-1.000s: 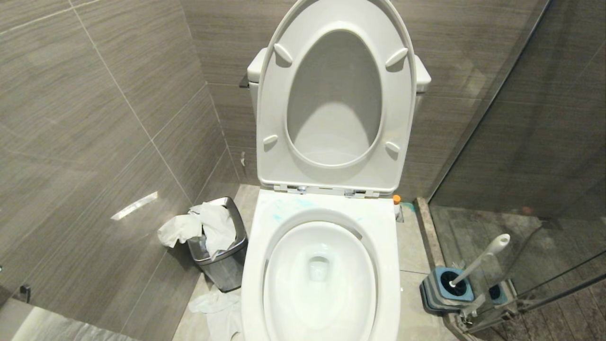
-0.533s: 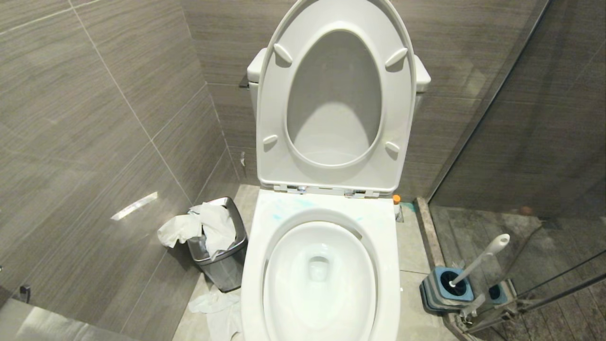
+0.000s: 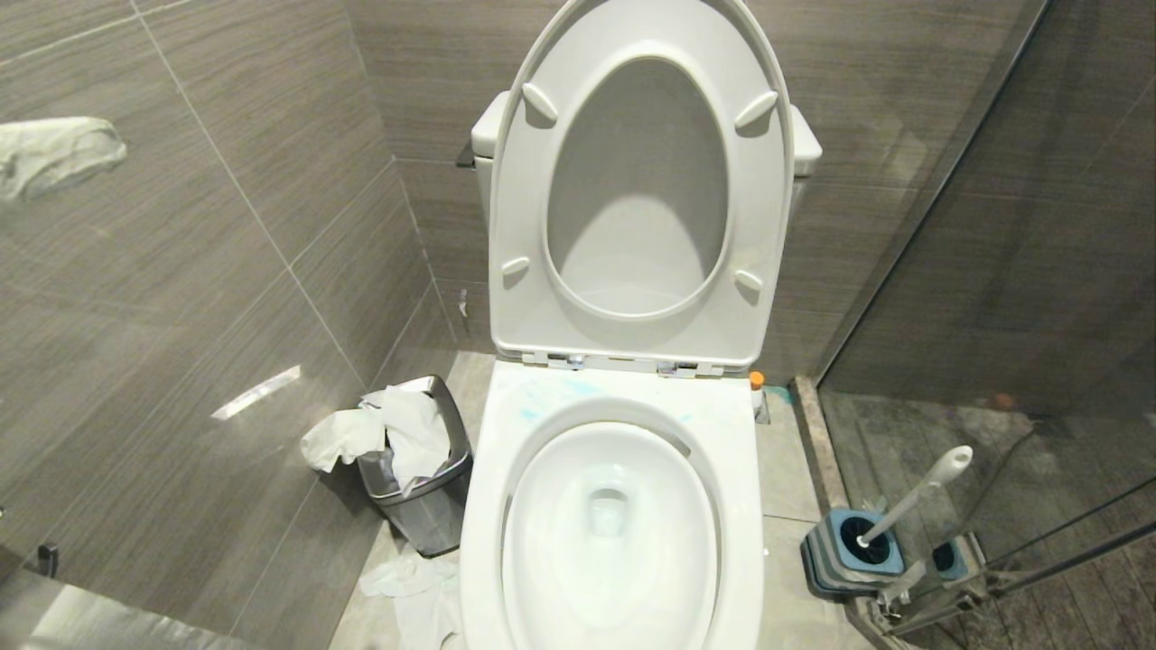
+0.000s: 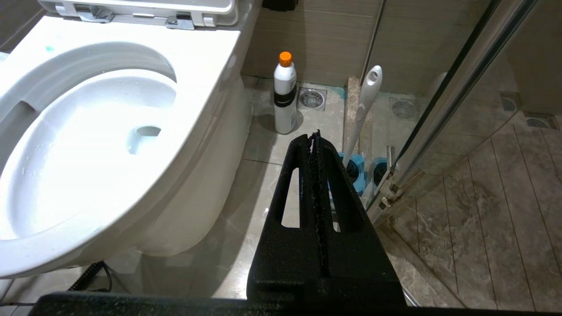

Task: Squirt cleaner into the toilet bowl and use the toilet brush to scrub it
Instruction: Pour in the cleaning agent

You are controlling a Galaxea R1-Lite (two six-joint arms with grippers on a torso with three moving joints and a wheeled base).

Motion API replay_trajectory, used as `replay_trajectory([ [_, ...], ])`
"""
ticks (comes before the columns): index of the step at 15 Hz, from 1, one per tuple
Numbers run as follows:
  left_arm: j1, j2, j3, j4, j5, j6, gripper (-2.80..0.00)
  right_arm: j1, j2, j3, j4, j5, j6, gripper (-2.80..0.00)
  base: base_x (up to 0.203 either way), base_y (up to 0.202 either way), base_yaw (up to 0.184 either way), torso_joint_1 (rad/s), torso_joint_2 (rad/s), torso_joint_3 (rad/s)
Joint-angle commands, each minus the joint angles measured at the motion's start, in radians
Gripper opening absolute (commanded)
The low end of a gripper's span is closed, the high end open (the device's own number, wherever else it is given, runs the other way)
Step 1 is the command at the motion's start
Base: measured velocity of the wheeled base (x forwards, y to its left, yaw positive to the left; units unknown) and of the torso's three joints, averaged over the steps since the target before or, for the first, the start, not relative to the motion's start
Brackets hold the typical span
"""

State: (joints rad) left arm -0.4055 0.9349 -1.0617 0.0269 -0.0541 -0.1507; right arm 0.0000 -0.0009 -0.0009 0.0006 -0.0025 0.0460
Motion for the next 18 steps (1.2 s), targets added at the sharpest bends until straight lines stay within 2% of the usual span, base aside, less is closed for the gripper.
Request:
replay_trajectory([
  [1, -0.001, 0.078, -0.028, -0.063, -0.005, 0.014, 0.00, 0.000, 0.001, -0.001, -0.001, -0.001, 0.000, -2.80, 0.000, 0.000, 0.000, 0.000, 0.00, 0.000],
  [2, 0.008, 0.106, -0.064, -0.082, 0.002, 0.024, 0.00, 0.000, 0.001, 0.001, 0.000, -0.001, 0.000, -2.80, 0.000, 0.000, 0.000, 0.000, 0.00, 0.000],
  [5, 0.043, 0.109, -0.043, -0.097, 0.062, 0.025, 0.00, 0.000, 0.001, 0.000, 0.000, -0.001, 0.000, -2.80, 0.000, 0.000, 0.000, 0.000, 0.00, 0.000],
  [7, 0.111, 0.094, -0.002, -0.108, 0.080, 0.018, 0.00, 0.000, 0.001, -0.001, 0.000, -0.001, 0.000, -2.80, 0.000, 0.000, 0.000, 0.000, 0.00, 0.000],
  [9, 0.187, 0.081, 0.021, -0.170, 0.066, 0.025, 0.00, 0.000, 0.001, -0.001, 0.001, -0.001, 0.000, -2.80, 0.000, 0.000, 0.000, 0.000, 0.00, 0.000],
  [14, 0.202, 0.008, 0.011, -0.195, 0.052, 0.078, 0.00, 0.000, 0.001, 0.001, 0.001, 0.001, 0.000, -2.80, 0.000, 0.000, 0.000, 0.000, 0.00, 0.000],
  [18, 0.202, -0.008, 0.033, -0.199, 0.053, 0.082, 0.00, 0.000, 0.001, -0.001, 0.001, -0.001, 0.000, -2.80, 0.000, 0.000, 0.000, 0.000, 0.00, 0.000],
])
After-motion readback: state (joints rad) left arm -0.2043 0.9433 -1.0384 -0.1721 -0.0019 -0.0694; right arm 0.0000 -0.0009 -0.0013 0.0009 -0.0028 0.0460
